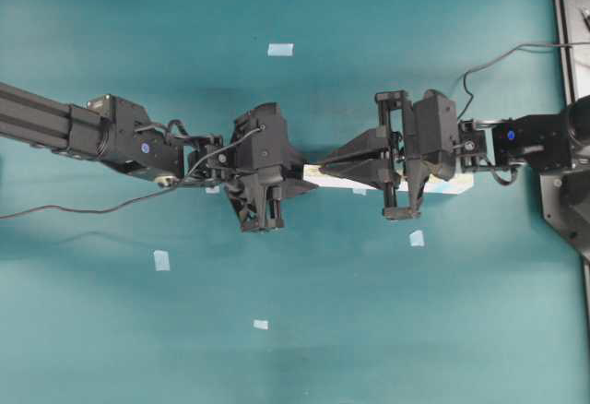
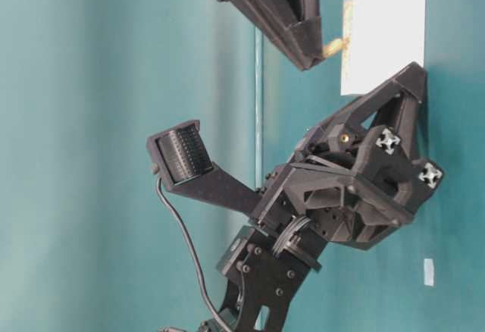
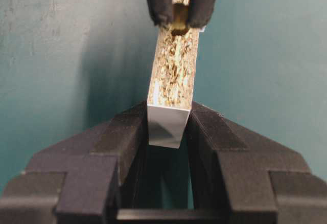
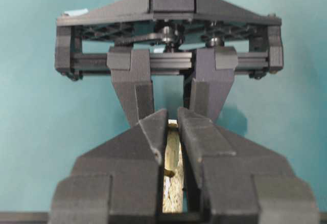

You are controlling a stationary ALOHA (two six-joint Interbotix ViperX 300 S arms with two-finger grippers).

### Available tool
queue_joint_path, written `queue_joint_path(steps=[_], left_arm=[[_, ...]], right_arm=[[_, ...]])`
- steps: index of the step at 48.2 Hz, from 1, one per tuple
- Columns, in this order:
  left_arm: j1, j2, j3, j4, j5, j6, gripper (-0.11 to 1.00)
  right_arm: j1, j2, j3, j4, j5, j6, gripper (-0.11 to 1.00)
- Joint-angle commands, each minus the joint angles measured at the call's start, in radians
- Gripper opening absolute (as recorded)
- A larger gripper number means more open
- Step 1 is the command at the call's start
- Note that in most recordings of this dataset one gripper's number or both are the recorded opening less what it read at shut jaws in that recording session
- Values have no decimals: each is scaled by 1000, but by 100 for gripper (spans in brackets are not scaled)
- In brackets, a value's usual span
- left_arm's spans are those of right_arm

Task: Move the wooden board into place and insert the rod into its hole.
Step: 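Push the dowel into the hole with the right gripper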

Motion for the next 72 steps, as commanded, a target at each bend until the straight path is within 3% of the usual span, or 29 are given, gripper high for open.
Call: queue_joint_path(steps=[1,47,55,66,72], left_arm=[[-32,-8,-9,3,3,-3,23],[-32,-8,-9,3,3,-3,23],[-32,-8,-11,3,5,-3,23],[-32,-9,-11,3,3,-3,23],[-32,-11,-12,3,3,-2,23]], right_arm=[[-2,-2,-12,3,-5,-3,8],[11,6,48,9,34,2,8],[12,2,41,9,94,11,8],[20,-55,31,9,285,12,8],[20,-91,37,8,308,12,8]])
